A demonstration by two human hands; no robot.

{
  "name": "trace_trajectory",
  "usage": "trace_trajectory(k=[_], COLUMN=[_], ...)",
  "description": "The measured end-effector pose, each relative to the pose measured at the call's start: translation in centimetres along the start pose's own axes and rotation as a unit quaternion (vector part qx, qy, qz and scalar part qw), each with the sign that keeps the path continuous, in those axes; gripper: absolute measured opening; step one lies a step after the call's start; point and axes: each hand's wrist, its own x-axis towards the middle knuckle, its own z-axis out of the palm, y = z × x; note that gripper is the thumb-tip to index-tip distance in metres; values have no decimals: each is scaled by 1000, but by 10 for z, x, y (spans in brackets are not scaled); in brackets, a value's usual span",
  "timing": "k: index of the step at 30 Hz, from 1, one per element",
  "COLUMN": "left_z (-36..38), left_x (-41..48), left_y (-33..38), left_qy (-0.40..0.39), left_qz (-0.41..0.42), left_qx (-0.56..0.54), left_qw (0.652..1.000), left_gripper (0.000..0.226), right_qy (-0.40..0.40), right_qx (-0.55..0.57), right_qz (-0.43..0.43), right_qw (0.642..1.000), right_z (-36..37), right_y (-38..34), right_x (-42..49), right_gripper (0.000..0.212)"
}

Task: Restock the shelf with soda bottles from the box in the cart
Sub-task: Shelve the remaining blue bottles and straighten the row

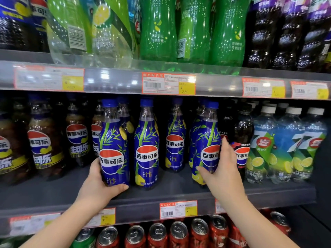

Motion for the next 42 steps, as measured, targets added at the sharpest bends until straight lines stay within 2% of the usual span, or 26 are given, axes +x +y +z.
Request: trace_trajectory(k=[2, 4, 5, 7, 10, 15, 20, 25, 31, 38, 42], left_z=[1, 1, 0, -1, -1, -2, -2, -1, -2, -3, -2], left_x=[1, 3, 4, 5, 5, 6, 6, 7, 7, 8, 6], left_y=[-1, -4, -6, -8, -9, -9, -10, -12, -12, -13, -12], left_qy=[3, 3, 2, 1, -3, -7, -12, -5, -10, -7, 9], left_qz=[4, 3, 3, 3, 4, 6, 6, 2, 4, 5, 3], left_qx=[4, 14, 16, 15, 14, 20, 18, 31, 26, 25, 39], left_qw=[1000, 1000, 1000, 1000, 1000, 1000, 1000, 1000, 1000, 1000, 999], left_gripper=[95, 92, 91, 89, 89, 91, 89, 85, 86, 88, 89], right_qy=[45, 5, -43, -139, -192, -169, -162, -120, -97, -75, -83], right_qx=[-4, 12, 24, 51, 84, 107, 102, 88, 44, 39, 20], right_qz=[-100, -159, -161, -118, -38, 7, 18, 57, 45, 55, 58], right_qw=[994, 987, 986, 982, 977, 980, 981, 987, 993, 995, 995], right_z=[3, 15, 24, 45, 77, 92, 73, 55, 54, 55, 51], right_y=[-17, -36, -47, -65, -79, -81, -68, -50, -50, -50, -52], right_x=[-10, -15, -17, -16, -8, -2, -1, 5, 0, 1, -1], right_gripper=[80, 65, 64, 77, 97, 90, 91, 91, 105, 101, 106])
